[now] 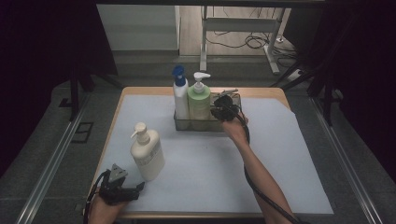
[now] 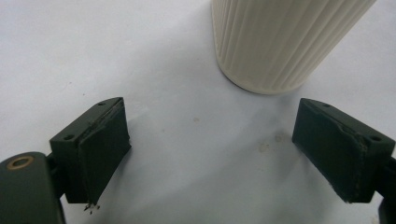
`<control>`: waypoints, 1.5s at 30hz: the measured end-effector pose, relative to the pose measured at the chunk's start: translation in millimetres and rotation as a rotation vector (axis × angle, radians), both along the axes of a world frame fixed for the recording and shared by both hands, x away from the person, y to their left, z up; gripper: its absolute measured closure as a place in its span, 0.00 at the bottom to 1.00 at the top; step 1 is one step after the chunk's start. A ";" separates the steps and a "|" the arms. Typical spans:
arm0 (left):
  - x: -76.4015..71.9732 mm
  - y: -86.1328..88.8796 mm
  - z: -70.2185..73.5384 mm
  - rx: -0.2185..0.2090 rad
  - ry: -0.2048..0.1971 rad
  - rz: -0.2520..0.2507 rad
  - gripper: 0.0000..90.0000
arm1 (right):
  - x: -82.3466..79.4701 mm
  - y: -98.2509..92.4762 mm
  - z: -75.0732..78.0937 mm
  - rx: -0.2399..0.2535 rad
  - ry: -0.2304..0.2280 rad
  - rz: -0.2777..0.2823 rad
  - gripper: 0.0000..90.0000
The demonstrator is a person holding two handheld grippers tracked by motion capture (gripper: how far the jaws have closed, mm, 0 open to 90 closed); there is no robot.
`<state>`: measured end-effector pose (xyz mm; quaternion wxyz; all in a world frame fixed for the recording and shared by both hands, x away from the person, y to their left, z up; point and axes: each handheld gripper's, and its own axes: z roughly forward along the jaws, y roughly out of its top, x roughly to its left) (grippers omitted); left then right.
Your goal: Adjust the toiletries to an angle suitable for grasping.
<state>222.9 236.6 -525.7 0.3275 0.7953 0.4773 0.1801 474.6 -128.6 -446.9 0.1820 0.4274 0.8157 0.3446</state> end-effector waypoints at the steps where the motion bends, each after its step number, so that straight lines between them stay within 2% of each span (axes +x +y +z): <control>1: 0.0 0.0 0.0 0.000 0.000 0.000 0.12 | 0.3 -0.2 -0.1 0.001 0.001 0.000 1.00; 11: -0.2 -0.2 -0.1 -0.003 0.000 0.001 0.12 | 0.8 -7.3 3.3 0.013 0.011 -0.004 0.92; 13: -0.2 -0.2 -0.2 -0.003 0.000 0.001 0.12 | -0.6 -10.5 6.9 0.032 0.015 0.003 0.91; 16: -0.3 -0.2 -0.2 -0.002 -0.001 0.002 0.12 | -3.9 -12.0 11.0 0.019 0.004 0.012 0.88; 28: -0.1 0.0 0.0 -0.003 0.001 0.000 0.12 | -22.1 -24.1 22.3 0.038 -0.029 0.046 0.78; 35: 0.0 0.2 0.0 -0.004 0.002 -0.001 0.12 | -39.1 -26.8 28.6 0.050 -0.040 0.079 0.62; 45: 0.1 0.3 0.1 -0.004 0.003 -0.003 0.12 | -60.2 -35.0 33.3 0.043 -0.039 0.124 0.31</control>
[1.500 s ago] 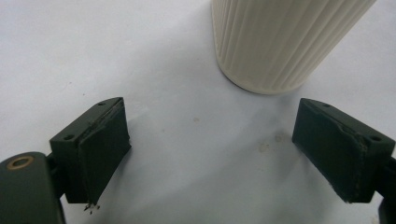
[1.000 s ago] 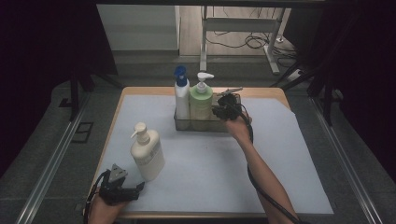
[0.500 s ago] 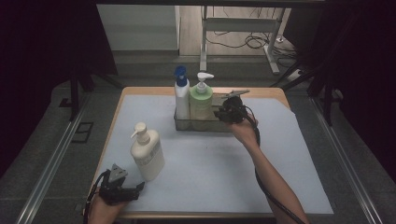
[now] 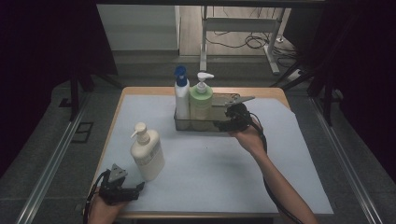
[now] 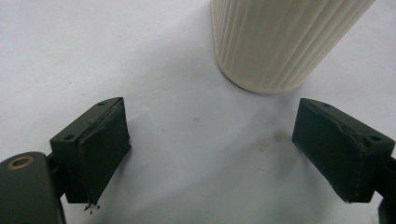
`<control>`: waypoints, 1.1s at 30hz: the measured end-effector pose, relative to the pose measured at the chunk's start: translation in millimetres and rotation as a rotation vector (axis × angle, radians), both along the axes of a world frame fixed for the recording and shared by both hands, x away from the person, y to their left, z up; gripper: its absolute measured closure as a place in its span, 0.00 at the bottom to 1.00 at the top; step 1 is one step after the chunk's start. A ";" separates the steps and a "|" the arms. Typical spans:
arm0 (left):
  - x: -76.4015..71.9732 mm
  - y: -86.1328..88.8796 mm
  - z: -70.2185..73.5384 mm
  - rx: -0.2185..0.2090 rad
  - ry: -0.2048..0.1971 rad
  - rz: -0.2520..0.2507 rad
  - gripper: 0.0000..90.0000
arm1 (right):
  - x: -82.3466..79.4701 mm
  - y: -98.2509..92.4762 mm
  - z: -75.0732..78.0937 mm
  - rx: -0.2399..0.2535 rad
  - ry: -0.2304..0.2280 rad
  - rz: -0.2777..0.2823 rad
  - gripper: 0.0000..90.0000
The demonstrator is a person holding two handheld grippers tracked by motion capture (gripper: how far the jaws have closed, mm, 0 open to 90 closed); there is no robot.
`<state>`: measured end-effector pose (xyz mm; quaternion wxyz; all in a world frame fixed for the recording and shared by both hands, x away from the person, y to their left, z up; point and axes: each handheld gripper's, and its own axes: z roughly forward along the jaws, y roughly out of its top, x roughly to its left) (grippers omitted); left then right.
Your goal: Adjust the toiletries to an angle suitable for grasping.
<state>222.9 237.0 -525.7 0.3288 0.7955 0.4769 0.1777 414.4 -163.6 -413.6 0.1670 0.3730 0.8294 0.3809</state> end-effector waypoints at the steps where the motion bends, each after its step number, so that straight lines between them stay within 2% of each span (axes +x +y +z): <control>1: 0.0 0.1 0.0 0.001 0.000 0.000 0.12 | -2.3 -1.2 0.7 -0.001 0.001 0.006 0.30; 4: 0.0 0.1 0.0 0.000 0.000 -0.001 0.12 | -9.8 -4.8 2.7 -0.017 -0.002 0.013 0.24; 13: 0.0 0.0 0.0 0.001 0.000 -0.001 0.12 | -31.6 -21.2 7.0 -0.012 -0.008 0.018 0.16; 21: 0.0 0.2 0.1 0.001 0.000 -0.002 0.12 | -48.0 -35.0 3.3 -0.049 -0.004 0.044 0.13; 33: 0.0 0.4 0.2 0.001 0.000 -0.004 0.12 | -77.1 -55.7 1.0 -0.097 -0.022 0.053 0.00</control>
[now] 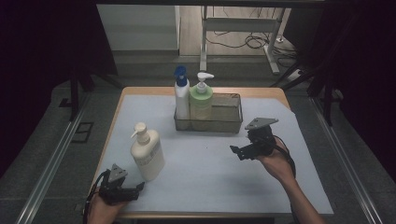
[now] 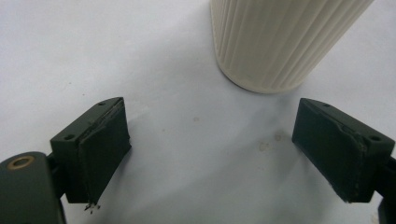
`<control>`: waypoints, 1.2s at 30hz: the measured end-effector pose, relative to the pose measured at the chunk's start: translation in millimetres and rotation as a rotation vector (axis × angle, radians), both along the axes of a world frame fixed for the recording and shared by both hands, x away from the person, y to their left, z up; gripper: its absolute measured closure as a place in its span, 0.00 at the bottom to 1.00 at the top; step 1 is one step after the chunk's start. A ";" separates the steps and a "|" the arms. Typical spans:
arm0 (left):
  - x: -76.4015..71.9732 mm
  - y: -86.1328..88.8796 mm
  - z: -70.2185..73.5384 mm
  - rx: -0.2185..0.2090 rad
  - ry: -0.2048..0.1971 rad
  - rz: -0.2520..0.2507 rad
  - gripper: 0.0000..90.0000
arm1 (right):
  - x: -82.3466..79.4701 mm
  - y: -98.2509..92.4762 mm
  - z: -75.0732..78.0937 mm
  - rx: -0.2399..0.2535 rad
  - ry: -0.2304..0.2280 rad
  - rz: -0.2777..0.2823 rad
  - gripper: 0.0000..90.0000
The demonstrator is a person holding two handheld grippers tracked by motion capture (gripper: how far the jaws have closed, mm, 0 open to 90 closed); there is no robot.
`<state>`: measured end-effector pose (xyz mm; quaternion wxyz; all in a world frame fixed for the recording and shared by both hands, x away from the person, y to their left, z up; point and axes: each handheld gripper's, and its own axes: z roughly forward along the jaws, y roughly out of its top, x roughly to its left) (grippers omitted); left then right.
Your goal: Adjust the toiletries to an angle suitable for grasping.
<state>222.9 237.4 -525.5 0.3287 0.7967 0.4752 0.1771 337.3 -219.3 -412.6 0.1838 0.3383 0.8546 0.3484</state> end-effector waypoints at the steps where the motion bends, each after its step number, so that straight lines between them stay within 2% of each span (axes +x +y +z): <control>1: 0.0 0.1 0.0 0.000 0.000 0.000 0.12 | -2.1 -2.1 -0.8 0.001 -0.001 -0.001 0.00; 5: 0.0 0.3 0.2 0.000 0.002 -0.002 0.12 | -9.7 -12.1 -5.2 -0.002 0.000 -0.004 0.00; 10: -0.2 0.3 0.0 0.000 -0.001 -0.001 0.12 | -17.8 -27.9 -13.3 0.012 0.008 -0.038 0.00; 17: -0.4 0.3 -0.3 -0.001 -0.003 0.000 0.12 | -29.3 -43.9 -30.0 0.008 0.007 -0.080 0.00; 24: -0.4 0.3 -0.3 -0.001 -0.002 0.000 0.12 | -35.1 -54.1 -48.4 0.044 0.069 -0.103 0.00; 33: -0.4 0.3 -0.2 -0.001 -0.002 -0.001 0.12 | -40.0 -60.1 -76.6 0.061 0.093 -0.126 0.00; 36: -0.3 0.3 0.0 0.001 -0.002 -0.001 0.12 | -39.1 -61.9 -86.2 0.051 0.105 -0.139 0.00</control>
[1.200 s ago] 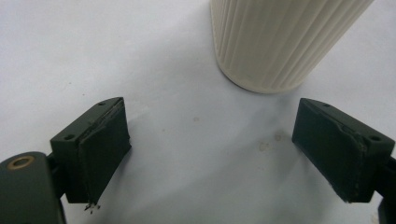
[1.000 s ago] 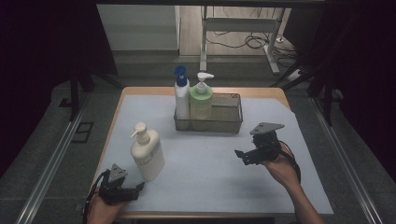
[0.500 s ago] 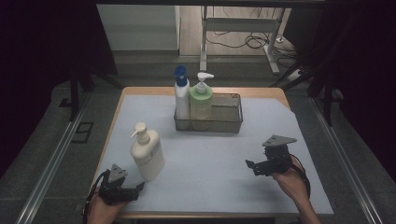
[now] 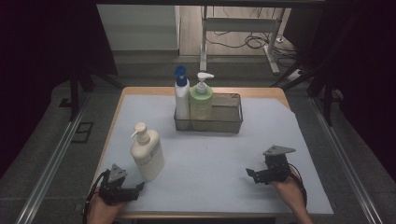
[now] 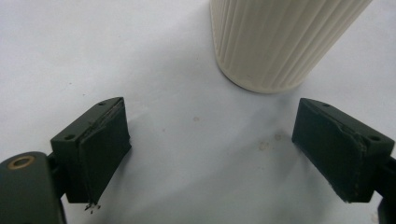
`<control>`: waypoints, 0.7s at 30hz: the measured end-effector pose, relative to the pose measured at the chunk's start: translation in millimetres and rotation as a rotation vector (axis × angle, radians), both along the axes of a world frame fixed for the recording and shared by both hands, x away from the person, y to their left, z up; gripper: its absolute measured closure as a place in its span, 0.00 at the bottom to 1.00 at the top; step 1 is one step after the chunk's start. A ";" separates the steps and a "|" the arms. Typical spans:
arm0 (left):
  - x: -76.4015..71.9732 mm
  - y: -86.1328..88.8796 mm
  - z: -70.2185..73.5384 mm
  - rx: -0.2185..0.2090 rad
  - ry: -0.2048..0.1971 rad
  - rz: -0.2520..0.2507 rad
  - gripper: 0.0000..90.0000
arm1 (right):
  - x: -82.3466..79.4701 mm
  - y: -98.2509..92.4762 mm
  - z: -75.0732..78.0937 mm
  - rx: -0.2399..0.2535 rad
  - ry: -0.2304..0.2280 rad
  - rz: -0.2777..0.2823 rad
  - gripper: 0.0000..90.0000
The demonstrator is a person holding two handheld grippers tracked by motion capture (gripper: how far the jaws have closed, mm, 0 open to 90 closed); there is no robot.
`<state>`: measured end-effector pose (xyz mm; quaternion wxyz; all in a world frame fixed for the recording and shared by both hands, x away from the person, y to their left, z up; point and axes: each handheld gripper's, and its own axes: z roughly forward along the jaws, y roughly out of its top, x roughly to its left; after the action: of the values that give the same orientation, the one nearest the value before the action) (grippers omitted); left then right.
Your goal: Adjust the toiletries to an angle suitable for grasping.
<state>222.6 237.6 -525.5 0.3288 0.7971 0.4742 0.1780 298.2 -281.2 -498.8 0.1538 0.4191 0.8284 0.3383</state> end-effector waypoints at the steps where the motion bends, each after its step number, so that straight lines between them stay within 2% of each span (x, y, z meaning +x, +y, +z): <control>1: 0.0 0.0 0.0 0.000 0.000 0.000 0.12 | 0.2 -1.1 -3.6 -0.001 -0.005 -0.007 0.00; 8: -0.1 0.0 0.6 0.003 0.000 -0.003 0.13 | 1.4 -7.9 -22.0 -0.022 -0.006 -0.021 0.00; 14: -0.3 0.6 1.6 0.001 0.004 0.001 0.15 | 0.8 -7.5 -22.8 -0.025 -0.014 -0.025 0.00; 21: -2.9 9.0 6.5 0.001 0.017 0.006 0.28 | 0.7 -7.8 -23.1 -0.023 -0.014 -0.026 0.00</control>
<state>219.8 246.6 -519.0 0.3239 0.7974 0.4792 0.1721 298.9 -289.0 -521.9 0.1687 0.4256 0.8256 0.3297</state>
